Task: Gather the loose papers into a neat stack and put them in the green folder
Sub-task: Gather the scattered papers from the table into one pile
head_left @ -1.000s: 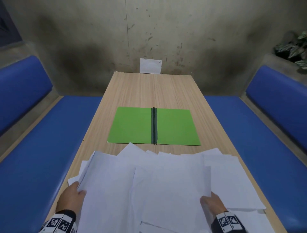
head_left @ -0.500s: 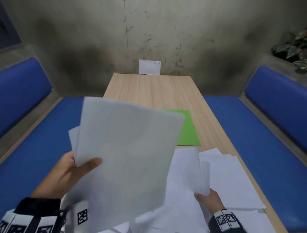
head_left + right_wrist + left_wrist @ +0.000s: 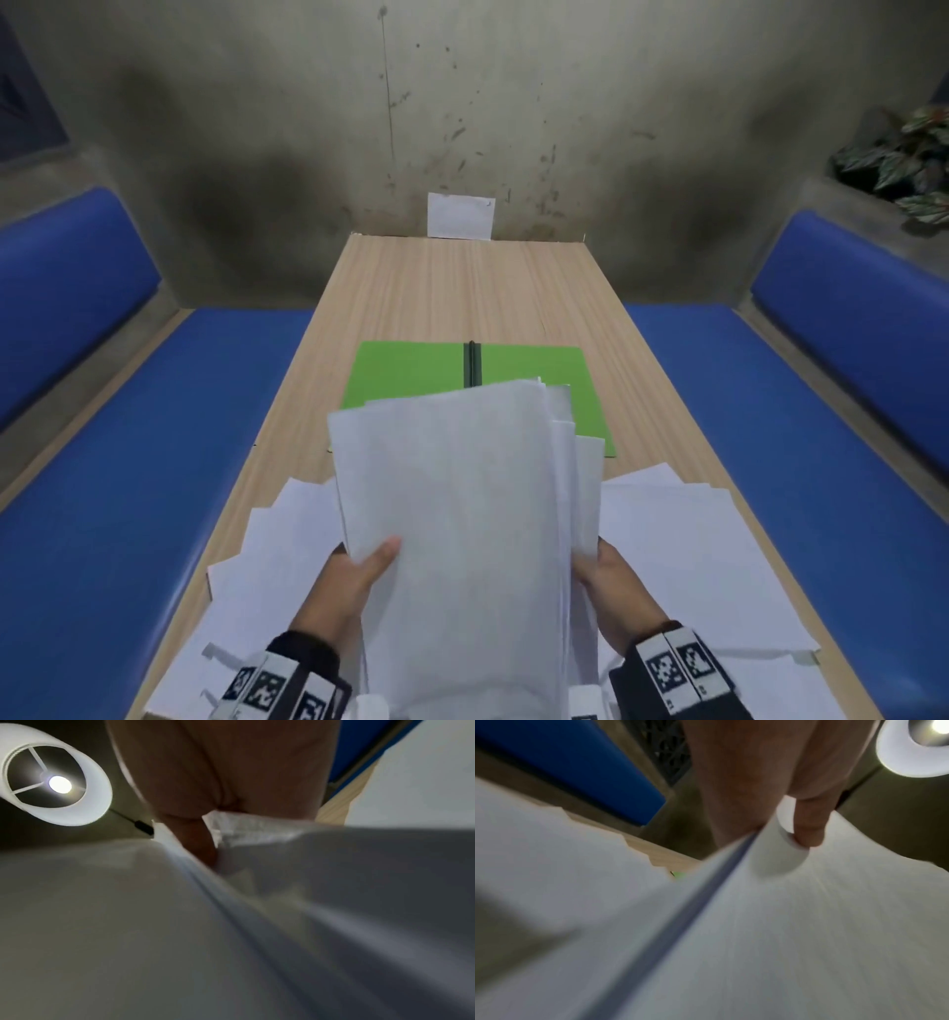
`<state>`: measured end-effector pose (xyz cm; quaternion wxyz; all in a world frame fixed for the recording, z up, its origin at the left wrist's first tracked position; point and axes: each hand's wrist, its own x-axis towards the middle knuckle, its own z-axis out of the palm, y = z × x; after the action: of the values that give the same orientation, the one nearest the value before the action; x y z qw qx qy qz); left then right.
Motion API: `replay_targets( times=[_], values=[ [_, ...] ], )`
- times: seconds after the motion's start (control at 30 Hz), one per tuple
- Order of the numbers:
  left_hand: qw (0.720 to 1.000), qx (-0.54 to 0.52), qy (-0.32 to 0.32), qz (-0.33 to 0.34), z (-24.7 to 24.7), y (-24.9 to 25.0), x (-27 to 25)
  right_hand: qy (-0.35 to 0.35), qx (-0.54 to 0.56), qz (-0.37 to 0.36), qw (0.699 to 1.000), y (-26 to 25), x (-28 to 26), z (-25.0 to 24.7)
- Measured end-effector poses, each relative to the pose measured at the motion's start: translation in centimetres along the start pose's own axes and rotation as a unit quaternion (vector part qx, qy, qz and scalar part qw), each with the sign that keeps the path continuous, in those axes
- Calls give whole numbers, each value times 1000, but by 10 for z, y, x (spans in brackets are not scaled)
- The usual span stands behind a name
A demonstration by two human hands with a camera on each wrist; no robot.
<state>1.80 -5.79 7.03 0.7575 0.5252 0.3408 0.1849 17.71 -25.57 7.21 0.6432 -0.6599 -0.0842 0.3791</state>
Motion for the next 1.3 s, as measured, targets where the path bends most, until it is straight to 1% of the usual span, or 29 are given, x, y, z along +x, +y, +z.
replay_targets(
  times=[0.1,0.13,0.2,0.27,0.3,0.37,0.47,0.5,0.57,0.6,0.67,0.73,0.83,0.93,1.0,1.03,1.07,1.13,1.2,1.23,1.3],
  values=[
    [995,83,52,23,6,-1,-2,-2,33,-17,999,0,-3,2],
    [994,88,58,23,6,-2,-2,-1,31,-31,999,-1,-4,5],
    [993,95,70,21,12,4,-8,25,5,-64,998,-6,-8,6],
    [989,103,79,73,15,11,-10,31,2,-91,995,-15,-14,8],
    [985,101,94,107,16,18,-14,21,3,-99,995,-19,-17,8],
    [976,111,102,155,16,30,-21,6,15,-116,993,-29,-22,9],
    [968,144,71,191,8,41,-30,-18,31,-152,988,-37,-30,13],
    [970,135,59,193,8,43,-33,-19,30,-160,986,-38,-31,14],
    [976,97,17,193,9,45,-36,-24,22,-189,982,-41,-35,17],
    [975,81,3,207,11,47,-39,-22,14,-205,979,-43,-36,19],
    [969,53,-2,241,12,48,-39,-3,14,-222,975,-48,-37,24],
    [965,58,17,254,17,51,-40,3,16,-236,972,-52,-36,27],
    [962,23,73,263,25,54,-37,37,6,-251,967,-59,-35,34],
    [961,7,129,243,32,53,-31,78,48,-235,968,-64,-33,40],
    [957,13,162,241,35,55,-28,91,47,-224,969,-62,-29,39],
    [955,11,169,245,35,55,-27,97,43,-222,969,-61,-28,38],
    [955,9,167,246,33,55,-26,94,44,-219,970,-60,-27,37],
    [960,4,144,239,29,55,-26,59,40,-224,972,-54,-26,33],
    [967,7,81,241,18,48,-23,16,23,-224,974,-47,-26,29],
    [970,32,46,235,14,44,-22,-9,17,-211,977,-41,-26,26],
    [978,78,-1,193,8,37,-22,-41,-11,-171,984,-33,-25,23]
  ],
)
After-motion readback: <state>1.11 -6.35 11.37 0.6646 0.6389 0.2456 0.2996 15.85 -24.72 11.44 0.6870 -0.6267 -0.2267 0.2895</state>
